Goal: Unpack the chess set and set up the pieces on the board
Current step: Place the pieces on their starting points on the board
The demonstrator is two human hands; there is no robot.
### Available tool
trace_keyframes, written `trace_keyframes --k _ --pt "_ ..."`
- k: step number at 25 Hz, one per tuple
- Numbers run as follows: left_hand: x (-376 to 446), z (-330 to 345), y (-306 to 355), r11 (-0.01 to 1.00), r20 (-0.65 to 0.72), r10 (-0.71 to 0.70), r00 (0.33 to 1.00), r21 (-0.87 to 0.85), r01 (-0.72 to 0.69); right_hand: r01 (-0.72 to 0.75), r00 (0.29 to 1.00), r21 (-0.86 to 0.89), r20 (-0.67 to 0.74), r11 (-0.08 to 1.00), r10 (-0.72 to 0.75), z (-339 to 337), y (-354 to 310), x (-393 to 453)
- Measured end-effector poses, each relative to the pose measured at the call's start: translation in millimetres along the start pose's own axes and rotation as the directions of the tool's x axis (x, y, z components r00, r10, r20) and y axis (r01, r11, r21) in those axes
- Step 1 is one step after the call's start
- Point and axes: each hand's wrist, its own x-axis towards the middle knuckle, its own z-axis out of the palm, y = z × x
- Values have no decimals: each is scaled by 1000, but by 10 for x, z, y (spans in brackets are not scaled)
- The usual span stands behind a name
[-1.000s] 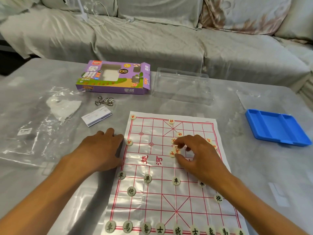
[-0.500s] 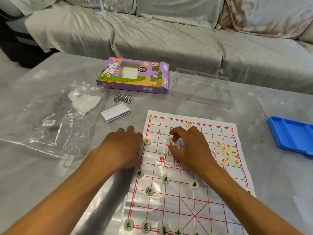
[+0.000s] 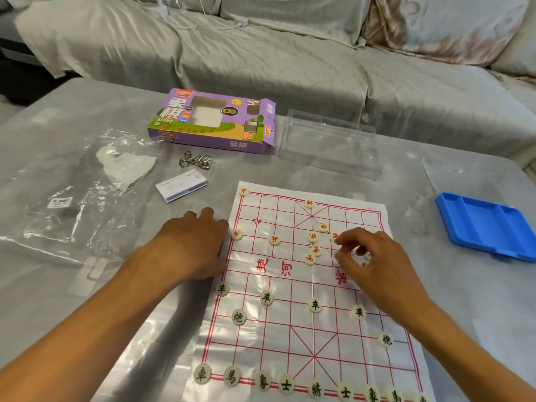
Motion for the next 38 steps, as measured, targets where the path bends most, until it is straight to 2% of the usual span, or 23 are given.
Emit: trace_keyframes --k 3,6,9,16,18,22,26,33,38 --pt "13 13 -21 1000 -5 -3 1000 -4 3 -1 997 -39 80 999 4 13 68 -52" --pt "10 31 -33 1000 9 -4 1000 -6 4 101 982 -59 165 993 -90 105 -13 28" --pt "15 25 -34 1000 6 5 1000 1 -5 197 964 -154 212 968 -162 179 -34 94" --pt "13 28 -37 1000 12 6 1000 11 -6 80 995 -291 78 953 -60 74 118 154" --pt "11 22 -35 1000 13 10 1000 11 -10 63 996 -246 77 967 -45 65 99 142" --pt "12 19 -30 1000 18 7 1000 2 -7 193 967 -117 189 974 -169 158 -38 107" --pt "7 20 -32 1000 8 8 1000 10 -8 240 965 -159 149 958 -217 232 -35 133" --pt "-4 14 -34 1000 4 10 1000 8 -10 71 997 -202 20 977 -68 270 6 260" --pt "-3 14 -35 1000 13 7 1000 -2 -7 74 997 -203 13 976 -73 251 8 257"
